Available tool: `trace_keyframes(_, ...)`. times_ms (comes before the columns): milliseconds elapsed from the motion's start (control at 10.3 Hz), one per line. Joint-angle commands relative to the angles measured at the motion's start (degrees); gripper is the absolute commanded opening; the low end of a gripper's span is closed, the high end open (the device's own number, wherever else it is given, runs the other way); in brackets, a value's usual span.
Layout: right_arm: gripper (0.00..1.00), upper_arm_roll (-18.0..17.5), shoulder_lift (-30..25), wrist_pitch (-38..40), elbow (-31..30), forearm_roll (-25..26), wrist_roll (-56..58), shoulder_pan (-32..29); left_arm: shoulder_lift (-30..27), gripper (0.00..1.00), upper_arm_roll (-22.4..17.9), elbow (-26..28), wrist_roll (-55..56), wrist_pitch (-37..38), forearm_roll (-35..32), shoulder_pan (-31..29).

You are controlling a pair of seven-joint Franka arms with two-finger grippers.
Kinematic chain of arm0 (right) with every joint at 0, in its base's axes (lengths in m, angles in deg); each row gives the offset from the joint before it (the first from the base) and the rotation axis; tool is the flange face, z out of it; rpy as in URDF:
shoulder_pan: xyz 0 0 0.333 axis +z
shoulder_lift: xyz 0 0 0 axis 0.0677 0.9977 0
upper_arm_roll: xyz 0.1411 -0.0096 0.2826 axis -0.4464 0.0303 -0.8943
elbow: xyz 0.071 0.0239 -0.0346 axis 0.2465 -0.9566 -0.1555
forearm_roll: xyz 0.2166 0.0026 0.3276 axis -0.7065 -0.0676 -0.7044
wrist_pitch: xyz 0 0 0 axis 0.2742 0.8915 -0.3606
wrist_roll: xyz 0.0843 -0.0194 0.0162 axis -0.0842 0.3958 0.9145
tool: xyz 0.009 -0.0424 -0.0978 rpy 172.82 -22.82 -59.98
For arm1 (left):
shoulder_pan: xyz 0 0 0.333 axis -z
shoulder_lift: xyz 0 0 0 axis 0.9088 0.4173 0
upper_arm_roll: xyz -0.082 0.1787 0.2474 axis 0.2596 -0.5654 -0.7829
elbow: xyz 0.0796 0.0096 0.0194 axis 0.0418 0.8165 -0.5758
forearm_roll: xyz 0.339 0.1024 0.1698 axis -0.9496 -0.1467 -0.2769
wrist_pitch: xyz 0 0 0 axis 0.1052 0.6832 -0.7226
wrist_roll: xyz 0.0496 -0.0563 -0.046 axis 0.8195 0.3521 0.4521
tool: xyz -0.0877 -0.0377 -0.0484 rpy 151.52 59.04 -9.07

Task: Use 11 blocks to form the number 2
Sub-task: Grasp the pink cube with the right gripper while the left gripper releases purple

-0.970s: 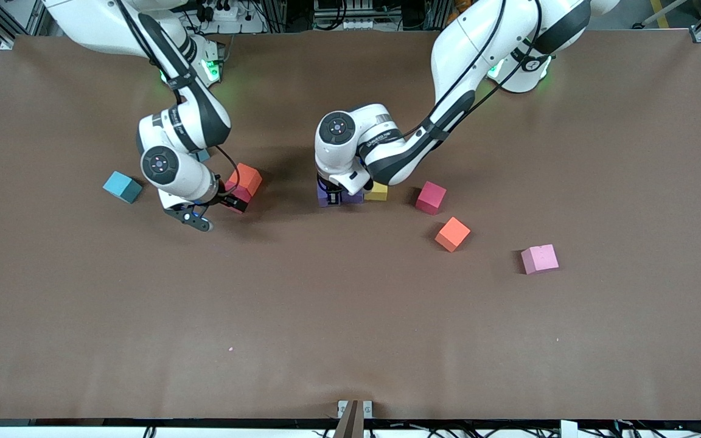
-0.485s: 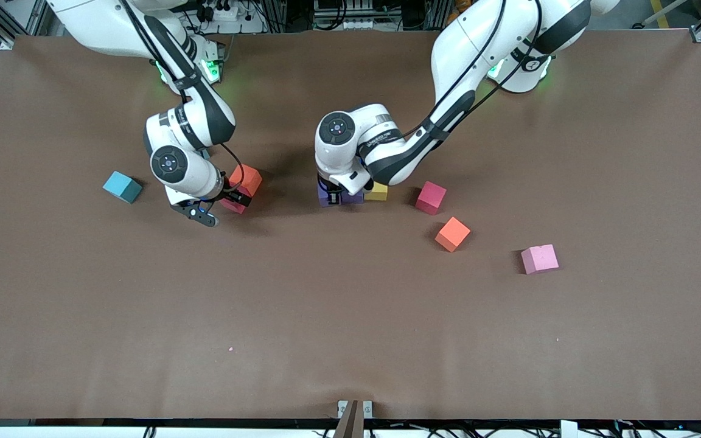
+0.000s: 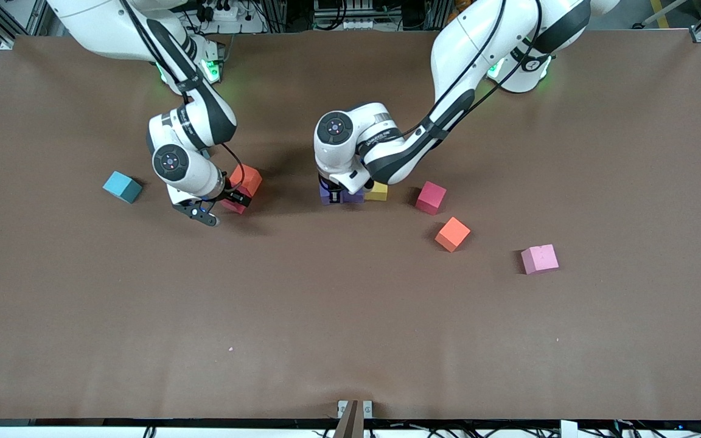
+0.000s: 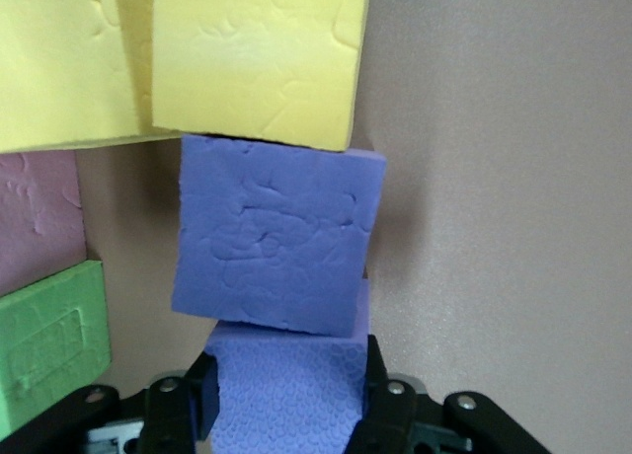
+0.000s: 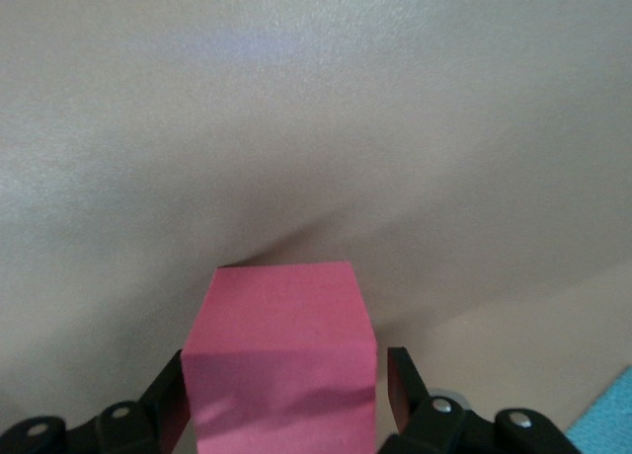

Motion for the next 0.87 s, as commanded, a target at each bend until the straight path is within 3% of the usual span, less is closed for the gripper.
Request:
trace_keyframes(0,0.85,-0.8,0.9,-1.2,-0.2,-0.7,-1.2,-0.3,-0.8,0.71,-0.3,0.4,1.1,1.7,-0.2,0.3)
trace_keyframes(97,0.83,-1.2,0.9,-1.3,-0.1,-0.7,-2.5,-0.3,-0.8,1.00,-0.3,0.1,1.2,1.7,0.1,0.3)
trace_keyframes(291,0.60,-1.7,0.7,-1.0,0.1,-0.7,-2.7,-0.3,-2.2,1.00,0.1,-0.3,1.3,1.7,0.7,0.2)
trace_keyframes(388,0.53,-1.8,0.2,-0.7,0.5,-0.7,-2.6,-0.3,-3.9,1.00,1.9,-0.3,1.2,2.5,0.7,0.0)
trace_keyframes(582,0.50,-2.0,-0.7,1.6,3.2,-0.5,-1.3,-0.4,-6.4,1.00,4.7,-0.5,1.2,5.3,0.6,-0.6)
trace_keyframes(776,0.45,-2.0,-0.9,2.5,6.2,-0.2,3.8,-0.5,-9.2,1.00,4.8,-0.4,0.4,7.6,0.7,-1.0)
